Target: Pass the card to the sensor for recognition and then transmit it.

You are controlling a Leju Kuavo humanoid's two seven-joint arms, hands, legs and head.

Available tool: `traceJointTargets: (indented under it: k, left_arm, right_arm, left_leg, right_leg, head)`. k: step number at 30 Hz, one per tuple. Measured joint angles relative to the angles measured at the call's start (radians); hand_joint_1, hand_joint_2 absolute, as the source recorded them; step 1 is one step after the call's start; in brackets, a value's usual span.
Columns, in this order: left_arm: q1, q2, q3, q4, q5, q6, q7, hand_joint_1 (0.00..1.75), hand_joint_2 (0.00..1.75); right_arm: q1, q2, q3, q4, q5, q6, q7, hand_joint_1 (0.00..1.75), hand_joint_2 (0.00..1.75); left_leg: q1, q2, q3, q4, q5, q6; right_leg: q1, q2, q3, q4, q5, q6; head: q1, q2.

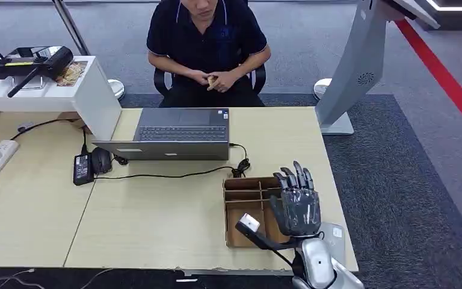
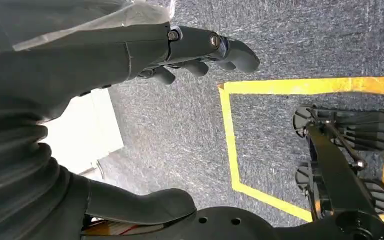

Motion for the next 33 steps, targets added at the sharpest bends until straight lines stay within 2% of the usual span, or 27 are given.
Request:
traceJointTargets:
  k: [10,21,22,27,33]
  left_arm:
    - [-0.001,0.0,0.003,0.0,-0.01,0.0,0.0,0.0,1.75]
    - [-0.001,0.005,0.006,0.001,-0.019,0.0,-0.001,0.0,1.75]
    - [-0.001,0.005,0.009,0.002,-0.023,0.0,-0.001,0.0,1.75]
    - [-0.002,0.006,0.028,0.002,-0.052,0.0,-0.003,0.0,1.75]
    - [-0.004,0.008,0.051,0.004,-0.083,0.0,-0.004,0.0,1.75]
  right_arm:
    - [0.0,0.0,0.003,0.017,-0.006,-0.001,0.002,0.54,1.75]
    - [0.0,0.001,0.003,0.032,-0.012,-0.003,0.01,0.58,1.75]
    - [0.0,0.001,0.003,0.033,-0.011,-0.003,0.01,0.54,1.75]
    - [0.0,0.002,0.002,0.034,-0.002,-0.003,0.01,0.61,1.75]
    - [0.0,0.009,-0.001,0.034,0.0,-0.003,0.0,0.54,1.75]
  left_leg:
    - [0.0,0.0,0.0,0.0,0.0,0.0]
    - [0.0,0.0,0.0,0.0,0.0,0.0]
    - [0.0,0.0,0.0,0.0,0.0,0.0]
    - [0.0,0.0,0.0,0.0,0.0,0.0]
    - [0.0,0.0,0.0,0.0,0.0,0.0]
  right_leg:
    - [0.0,0.0,0.0,0.0,0.0,0.0]
    - [0.0,0.0,0.0,0.0,0.0,0.0]
    - [0.0,0.0,0.0,0.0,0.0,0.0]
    - [0.0,0.0,0.0,0.0,0.0,0.0]
    - [0.0,0.0,0.0,0.0,0.0,0.0]
  head:
    - [0.0,0.0]
    - [0.0,0.0]
    - [0.0,0.0]
    - [0.0,0.0]
    - [0.0,0.0]
